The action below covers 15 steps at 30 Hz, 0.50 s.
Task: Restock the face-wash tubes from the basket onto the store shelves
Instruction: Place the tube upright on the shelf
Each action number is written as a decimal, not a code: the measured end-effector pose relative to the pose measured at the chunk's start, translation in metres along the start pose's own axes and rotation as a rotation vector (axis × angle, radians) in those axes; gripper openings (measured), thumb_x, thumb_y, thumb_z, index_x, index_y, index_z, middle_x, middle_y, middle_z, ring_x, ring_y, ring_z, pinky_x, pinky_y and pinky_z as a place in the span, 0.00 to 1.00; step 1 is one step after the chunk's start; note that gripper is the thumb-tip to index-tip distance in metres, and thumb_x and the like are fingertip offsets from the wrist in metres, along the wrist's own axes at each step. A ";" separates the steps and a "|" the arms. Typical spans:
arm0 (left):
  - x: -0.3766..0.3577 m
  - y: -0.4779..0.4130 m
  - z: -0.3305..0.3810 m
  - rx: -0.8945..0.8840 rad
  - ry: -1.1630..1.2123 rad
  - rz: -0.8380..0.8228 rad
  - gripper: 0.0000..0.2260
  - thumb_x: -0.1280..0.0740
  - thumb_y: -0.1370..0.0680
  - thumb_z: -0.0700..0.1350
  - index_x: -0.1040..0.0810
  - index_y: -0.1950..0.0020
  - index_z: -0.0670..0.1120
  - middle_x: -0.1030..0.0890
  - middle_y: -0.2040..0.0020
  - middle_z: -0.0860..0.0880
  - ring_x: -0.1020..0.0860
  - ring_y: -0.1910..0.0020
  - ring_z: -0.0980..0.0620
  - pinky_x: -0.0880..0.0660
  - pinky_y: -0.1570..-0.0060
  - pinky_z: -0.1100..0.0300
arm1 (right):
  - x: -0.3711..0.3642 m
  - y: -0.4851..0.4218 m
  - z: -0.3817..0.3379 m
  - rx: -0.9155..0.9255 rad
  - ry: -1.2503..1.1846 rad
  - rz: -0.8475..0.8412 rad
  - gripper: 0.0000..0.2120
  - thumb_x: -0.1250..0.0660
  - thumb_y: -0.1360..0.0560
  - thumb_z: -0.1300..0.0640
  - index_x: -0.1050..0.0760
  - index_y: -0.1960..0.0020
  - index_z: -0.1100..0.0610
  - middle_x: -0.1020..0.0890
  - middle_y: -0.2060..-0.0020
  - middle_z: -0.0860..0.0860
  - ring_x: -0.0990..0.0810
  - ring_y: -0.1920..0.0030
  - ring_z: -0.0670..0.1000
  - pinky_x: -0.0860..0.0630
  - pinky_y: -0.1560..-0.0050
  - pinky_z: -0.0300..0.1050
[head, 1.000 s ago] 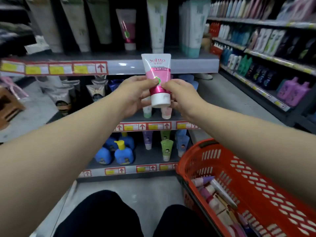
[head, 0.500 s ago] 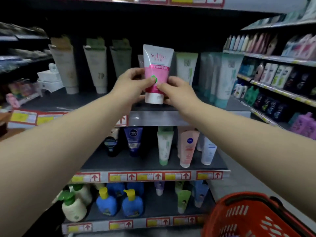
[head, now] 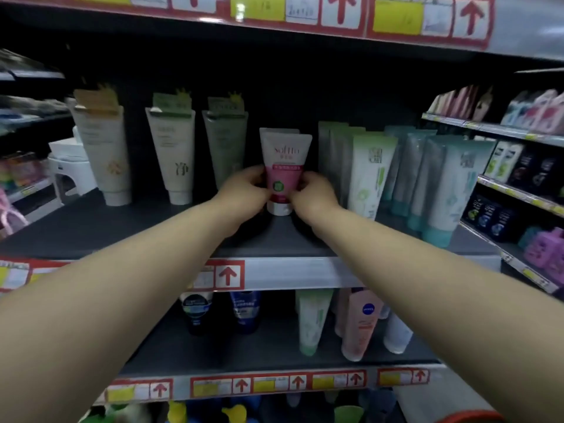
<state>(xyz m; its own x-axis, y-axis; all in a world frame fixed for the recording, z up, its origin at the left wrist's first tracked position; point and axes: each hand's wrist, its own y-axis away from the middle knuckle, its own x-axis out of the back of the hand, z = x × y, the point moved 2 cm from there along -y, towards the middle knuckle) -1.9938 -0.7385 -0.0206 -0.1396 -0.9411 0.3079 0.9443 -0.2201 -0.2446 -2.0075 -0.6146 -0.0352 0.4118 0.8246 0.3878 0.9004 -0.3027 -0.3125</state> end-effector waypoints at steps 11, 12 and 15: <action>0.003 0.004 -0.006 0.050 -0.135 -0.092 0.20 0.36 0.25 0.33 0.25 0.36 0.48 0.20 0.42 0.48 0.22 0.46 0.51 0.26 0.48 0.63 | 0.008 0.011 -0.007 -0.062 0.163 -0.048 0.12 0.34 0.25 0.58 0.24 0.44 0.63 0.19 0.47 0.58 0.21 0.49 0.55 0.26 0.54 0.44; 0.003 0.009 -0.003 0.040 -0.175 -0.097 0.19 0.36 0.25 0.34 0.25 0.36 0.48 0.20 0.43 0.50 0.23 0.47 0.53 0.27 0.52 0.66 | 0.012 0.017 -0.010 -0.055 0.172 -0.052 0.13 0.34 0.25 0.58 0.25 0.43 0.62 0.19 0.47 0.58 0.21 0.49 0.55 0.27 0.54 0.43; 0.004 0.027 0.012 -0.031 -0.389 -0.106 0.16 0.35 0.24 0.38 0.25 0.36 0.48 0.22 0.44 0.52 0.25 0.47 0.54 0.32 0.58 0.70 | 0.030 0.041 -0.022 0.028 0.239 -0.070 0.17 0.37 0.25 0.58 0.29 0.37 0.62 0.21 0.43 0.58 0.23 0.43 0.56 0.28 0.49 0.43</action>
<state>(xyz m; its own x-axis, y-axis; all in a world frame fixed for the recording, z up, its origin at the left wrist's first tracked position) -1.9648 -0.7451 -0.0149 -0.1068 -0.7470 0.6562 0.9205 -0.3238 -0.2188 -1.9555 -0.6130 -0.0169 0.3731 0.7056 0.6024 0.9250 -0.2328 -0.3003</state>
